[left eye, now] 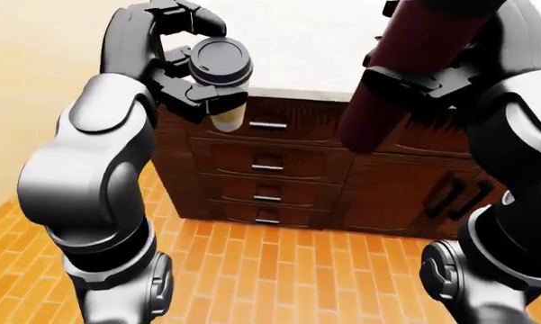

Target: Move the drinks to the dining counter.

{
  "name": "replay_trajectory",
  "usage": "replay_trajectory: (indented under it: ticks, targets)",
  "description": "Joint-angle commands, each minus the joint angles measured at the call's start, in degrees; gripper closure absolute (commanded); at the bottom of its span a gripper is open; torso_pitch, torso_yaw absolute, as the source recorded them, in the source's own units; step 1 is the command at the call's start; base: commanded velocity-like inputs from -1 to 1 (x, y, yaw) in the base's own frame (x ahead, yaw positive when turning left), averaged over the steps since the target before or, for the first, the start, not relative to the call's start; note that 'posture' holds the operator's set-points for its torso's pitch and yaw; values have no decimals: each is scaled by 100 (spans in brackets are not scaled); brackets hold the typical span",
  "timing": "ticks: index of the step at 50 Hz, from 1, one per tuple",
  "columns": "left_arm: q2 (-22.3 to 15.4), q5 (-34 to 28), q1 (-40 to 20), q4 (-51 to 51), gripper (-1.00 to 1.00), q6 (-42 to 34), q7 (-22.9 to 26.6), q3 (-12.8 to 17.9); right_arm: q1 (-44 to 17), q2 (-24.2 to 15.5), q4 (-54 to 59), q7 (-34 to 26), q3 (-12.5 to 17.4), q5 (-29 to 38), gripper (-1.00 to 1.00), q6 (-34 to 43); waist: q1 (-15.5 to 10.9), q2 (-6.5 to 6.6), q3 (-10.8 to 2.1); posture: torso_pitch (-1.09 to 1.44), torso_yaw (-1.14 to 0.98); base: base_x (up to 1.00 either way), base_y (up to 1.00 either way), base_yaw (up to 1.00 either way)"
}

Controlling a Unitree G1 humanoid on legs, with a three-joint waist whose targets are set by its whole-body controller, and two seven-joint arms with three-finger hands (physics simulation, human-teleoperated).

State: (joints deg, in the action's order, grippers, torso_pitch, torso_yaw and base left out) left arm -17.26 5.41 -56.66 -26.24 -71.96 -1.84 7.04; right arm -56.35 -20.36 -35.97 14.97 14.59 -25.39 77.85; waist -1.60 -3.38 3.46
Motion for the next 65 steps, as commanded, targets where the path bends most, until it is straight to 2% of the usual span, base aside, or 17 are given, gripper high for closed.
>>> replay_trajectory:
  ticks: [1, 5, 8, 9, 14, 18, 23, 32, 35, 36, 43, 46, 48, 56, 57, 61, 65]
  targets:
    - [-60, -109, -255, -143, 100, 203, -44, 133, -240, -63, -171, 100, 89, -88, 100, -314, 25, 19, -237, 0, 0, 17, 0, -100]
    - [-62, -132, -150, -237, 100, 200, -15, 151, -243, -73, -178, 207, 88, -235, 100, -317, 17, 249, -150, 0, 0, 12, 0, -100]
    - [-77, -147, -150, -260, 100, 185, 7, 158, -249, -112, -161, 250, 15, -307, 100, -327, -66, 873, -131, 0, 0, 13, 0, -91]
    - [-77, -150, -128, -287, 100, 183, 15, 163, -263, -79, -171, 278, 21, -347, 100, -308, -152, 571, -182, 0, 0, 13, -45, 0]
    - [-110, -146, -93, -360, 100, 140, 52, 210, -284, -109, -177, 307, -76, -397, 100, -310, -28, 574, -217, 0, 0, 23, -5, 0]
    - [-121, -141, -77, -370, 100, 146, 62, 219, -262, -103, -182, 307, -104, -399, 100, -337, -96, 283, 132, 0, 0, 81, 0, 0]
    - [-131, -141, -57, -398, 100, 132, 68, 226, -256, -110, -183, 296, -111, -393, 100, -359, -87, -296, -41, 0, 0, 96, 0, 0]
    - [-184, -137, -89, -375, 100, 127, 99, 260, -329, -60, -129, 327, -92, -422, 100, -375, 95, 130, -202, 0, 0, 88, 0, 0]
    - [-191, -128, -86, -408, 100, 97, 100, 269, -345, -61, -145, 349, -105, -447, 100, -349, 113, 636, -281, 0, 0, 39, 0, 0]
    - [-190, -126, -85, -417, 100, 89, 98, 271, -341, -59, -144, 349, -106, -454, 100, -360, 97, 616, -19, 0, 0, 33, 0, 0]
    - [-177, -123, -63, -417, 100, 114, 86, 254, -352, -54, -164, 387, -76, -550, 100, -378, 91, 409, 219, 0, 0, 7, 0, 0]
    - [-171, -127, -49, -416, 100, 129, 84, 246, -309, -109, -175, 377, -111, -561, 100, -463, 248, -270, 54, 0, 0, 0, 0, 0]
    - [-167, -132, -50, -401, 100, 144, 82, 245, -290, -114, -186, 360, -136, -573, 100, -490, 113, 62, -106, 0, 0, 0, 0, 72]
    - [-162, -140, -31, -410, 100, 154, 89, 243, -270, -101, -164, 381, -142, -571, 100, -512, 280, 322, -294, 0, 0, 0, 9, 88]
    - [-161, -142, -28, -405, 100, 161, 89, 239, -268, -99, -154, 382, -133, -574, 100, -513, 123, 71, -123, 0, 0, 0, 0, 0]
    - [-168, -139, -38, -439, 100, 122, 94, 251, -292, -96, -160, 400, -113, -601, 100, -477, 181, 579, -166, 0, 0, 0, 0, 0]
    - [-193, -134, -83, -479, 100, 51, 103, 255, -300, -125, -168, 410, -100, -635, 100, -452, 227, 301, -134, 0, 0, 0, 0, 0]
